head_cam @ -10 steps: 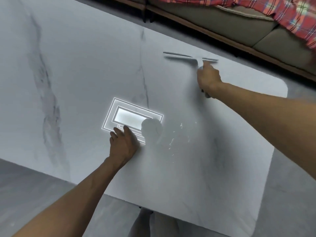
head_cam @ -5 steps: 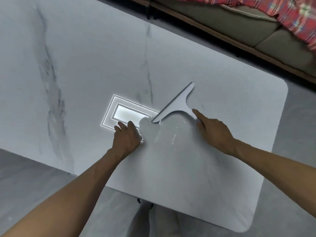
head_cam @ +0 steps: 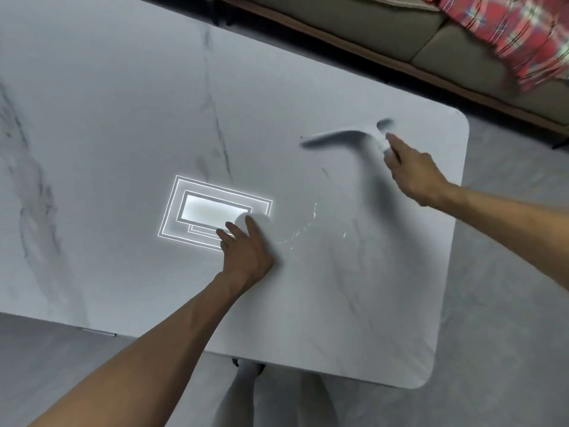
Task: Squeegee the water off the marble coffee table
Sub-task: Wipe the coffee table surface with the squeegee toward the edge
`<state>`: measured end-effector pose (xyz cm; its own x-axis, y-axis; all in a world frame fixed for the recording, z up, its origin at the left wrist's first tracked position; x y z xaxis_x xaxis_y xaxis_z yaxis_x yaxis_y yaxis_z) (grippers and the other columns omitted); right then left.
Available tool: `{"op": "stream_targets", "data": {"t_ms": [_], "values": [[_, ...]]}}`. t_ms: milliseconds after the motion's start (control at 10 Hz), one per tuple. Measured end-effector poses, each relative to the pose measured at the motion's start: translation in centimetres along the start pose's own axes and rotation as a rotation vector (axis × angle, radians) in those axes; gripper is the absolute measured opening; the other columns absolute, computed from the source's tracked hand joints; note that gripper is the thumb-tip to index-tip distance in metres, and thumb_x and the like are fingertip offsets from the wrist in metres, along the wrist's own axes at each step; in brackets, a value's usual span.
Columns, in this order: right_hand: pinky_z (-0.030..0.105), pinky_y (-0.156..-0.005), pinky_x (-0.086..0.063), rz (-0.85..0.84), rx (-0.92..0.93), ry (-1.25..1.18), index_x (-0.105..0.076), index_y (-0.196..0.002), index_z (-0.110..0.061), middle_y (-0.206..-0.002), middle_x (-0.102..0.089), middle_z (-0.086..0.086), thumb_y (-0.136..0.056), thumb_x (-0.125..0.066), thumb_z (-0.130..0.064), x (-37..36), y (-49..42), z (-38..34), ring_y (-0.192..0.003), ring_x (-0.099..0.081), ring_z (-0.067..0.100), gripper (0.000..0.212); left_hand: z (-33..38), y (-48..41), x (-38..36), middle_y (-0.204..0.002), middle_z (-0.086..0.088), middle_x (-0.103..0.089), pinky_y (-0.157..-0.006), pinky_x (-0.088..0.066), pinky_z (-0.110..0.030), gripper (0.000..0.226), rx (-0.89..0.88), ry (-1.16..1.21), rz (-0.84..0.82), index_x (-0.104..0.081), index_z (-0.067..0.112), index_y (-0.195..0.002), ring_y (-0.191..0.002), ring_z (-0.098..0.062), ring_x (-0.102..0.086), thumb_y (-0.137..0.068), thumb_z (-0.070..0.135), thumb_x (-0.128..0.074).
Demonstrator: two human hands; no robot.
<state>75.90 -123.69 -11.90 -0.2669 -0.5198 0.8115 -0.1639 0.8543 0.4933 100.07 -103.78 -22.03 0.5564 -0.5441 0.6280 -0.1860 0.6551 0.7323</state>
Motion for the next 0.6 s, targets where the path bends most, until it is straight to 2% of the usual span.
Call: {"op": "stream_targets", "data": {"t_ms": [100, 200, 300, 400, 500, 600], "values": [[0.025, -0.042, -0.037, 0.102, -0.159, -0.215, -0.042, -0.121, -0.041, -0.091, -0.051, 0.013, -0.094, -0.024, -0.033, 2.3, -7.7, -2.3, -0.059, -0.045, 0.025, 0.034, 0.2, -1.2, -0.6, -0.156, -0.029, -0.006, -0.114, -0.018, -0.061, 0.087, 0.079, 0.073, 0.002, -0.007, 0.017, -0.153, -0.142, -0.051, -0.011, -0.085, 0.030, -0.059], [0.025, -0.039, -0.038, 0.074, -0.231, -0.199, -0.034, -0.139, -0.033, -0.091, -0.052, 0.013, -0.094, -0.023, -0.025, 0.9, -9.2, -1.8, -0.057, -0.045, 0.025, 0.047, 0.5, -1.8, -1.0, -0.156, -0.030, -0.004, -0.114, -0.018, -0.061, 0.090, 0.117, 0.079, 0.004, -0.006, 0.018, -0.153, -0.143, -0.050, -0.010, -0.083, 0.032, -0.061], [0.033, -0.043, -0.045, 0.028, -0.197, -0.127, -0.027, -0.144, -0.027, -0.099, -0.056, 0.017, -0.096, -0.028, -0.020, -1.2, -7.1, -1.1, -0.065, -0.055, 0.032, 0.048, 0.4, -2.0, -1.3, -0.156, -0.030, -0.005, -0.114, -0.019, -0.060, 0.092, 0.158, 0.097, 0.004, -0.008, 0.017, -0.153, -0.143, -0.049, -0.012, -0.082, 0.032, -0.063], [0.040, -0.068, -0.048, 0.023, -0.086, -0.026, -0.023, -0.148, -0.026, -0.110, -0.060, 0.028, -0.101, -0.032, -0.024, -3.7, -1.3, 1.1, -0.087, -0.060, 0.041, 0.048, 0.8, -1.9, -1.0, -0.155, -0.030, -0.006, -0.113, -0.022, -0.059, 0.092, 0.161, 0.054, 0.001, -0.009, 0.014, -0.153, -0.143, -0.048, -0.014, -0.082, 0.029, -0.065], [0.034, -0.073, -0.041, -0.086, -0.061, 0.021, -0.016, -0.151, -0.033, -0.094, -0.064, 0.022, -0.103, -0.031, -0.033, -4.3, 5.7, 3.9, -0.089, -0.062, 0.038, 0.051, 2.1, -1.1, 0.4, -0.154, -0.033, -0.008, -0.114, -0.023, -0.056, 0.079, 0.208, 0.110, 0.004, -0.007, 0.006, -0.152, -0.142, -0.049, -0.017, -0.091, 0.024, -0.053], [0.032, -0.069, -0.040, -0.226, -0.136, 0.029, -0.017, -0.148, -0.041, -0.081, -0.059, 0.008, -0.102, -0.027, -0.040, -3.8, 9.9, 5.4, -0.078, -0.060, 0.030, 0.048, 2.3, -0.6, 0.4, -0.148, -0.046, -0.008, -0.112, -0.022, -0.057, 0.064, 0.217, 0.117, 0.022, 0.001, -0.002, -0.151, -0.137, -0.061, -0.015, -0.100, 0.022, -0.030]]}}
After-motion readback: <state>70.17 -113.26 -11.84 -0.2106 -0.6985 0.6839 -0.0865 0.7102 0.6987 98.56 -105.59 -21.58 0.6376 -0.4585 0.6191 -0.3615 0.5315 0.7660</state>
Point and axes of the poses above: each hand's wrist, its own y-axis away from the middle knuckle, its own x-axis out of the back of the hand, z = x × y, the point moved 4 cm from there along -y, towards the middle knuckle
